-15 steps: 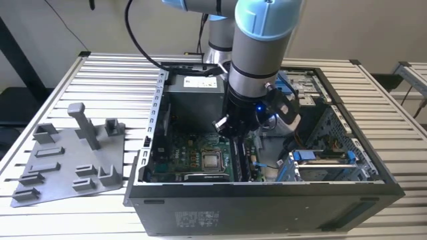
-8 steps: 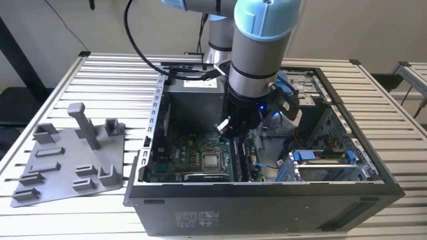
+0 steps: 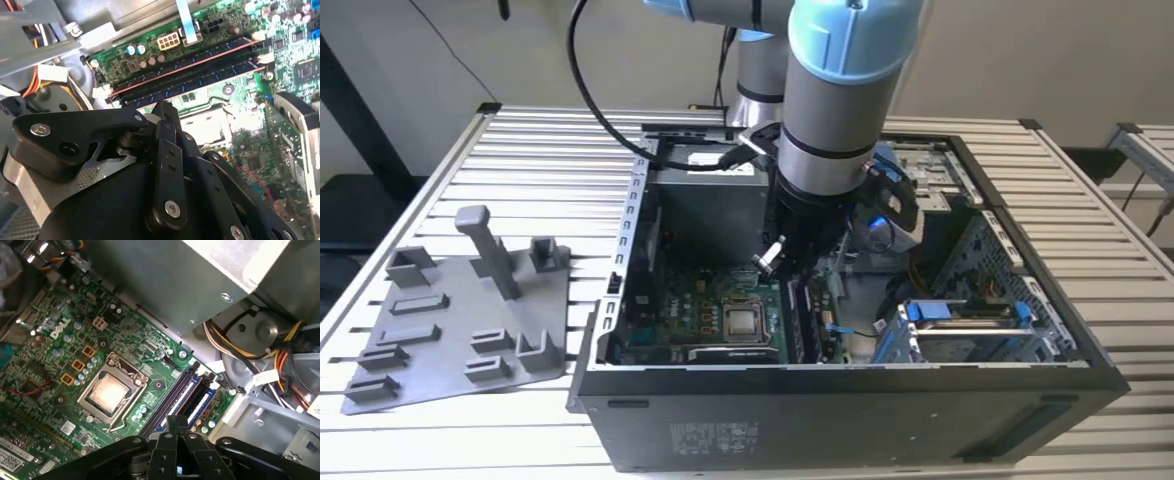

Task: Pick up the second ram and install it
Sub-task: 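Press down the second ram until it locks into place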

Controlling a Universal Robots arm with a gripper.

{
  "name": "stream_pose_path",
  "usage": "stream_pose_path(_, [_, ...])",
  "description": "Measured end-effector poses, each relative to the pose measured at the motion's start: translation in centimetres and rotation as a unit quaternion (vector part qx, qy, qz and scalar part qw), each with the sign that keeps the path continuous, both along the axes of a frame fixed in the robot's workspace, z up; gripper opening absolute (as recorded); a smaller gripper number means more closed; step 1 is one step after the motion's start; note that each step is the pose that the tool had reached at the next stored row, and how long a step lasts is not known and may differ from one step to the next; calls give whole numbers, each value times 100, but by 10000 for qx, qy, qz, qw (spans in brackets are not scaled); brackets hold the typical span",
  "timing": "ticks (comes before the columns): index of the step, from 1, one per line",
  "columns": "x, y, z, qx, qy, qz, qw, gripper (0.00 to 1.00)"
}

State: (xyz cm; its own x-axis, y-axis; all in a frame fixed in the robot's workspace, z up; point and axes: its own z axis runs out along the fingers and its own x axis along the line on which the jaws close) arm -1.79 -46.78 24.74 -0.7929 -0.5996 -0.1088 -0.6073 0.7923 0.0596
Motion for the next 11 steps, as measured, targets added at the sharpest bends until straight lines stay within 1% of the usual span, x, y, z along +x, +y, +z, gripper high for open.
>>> stream_pose_path(3, [0, 0, -1, 0, -33, 273, 9996, 11])
stream_pose_path(6, [0, 0, -2, 0, -59, 542, 9985, 11])
stream_pose_path(9, [0, 0, -4, 1, -76, 816, 9966, 11])
stream_pose_path(11, [0, 0, -6, 1, -86, 998, 9950, 11])
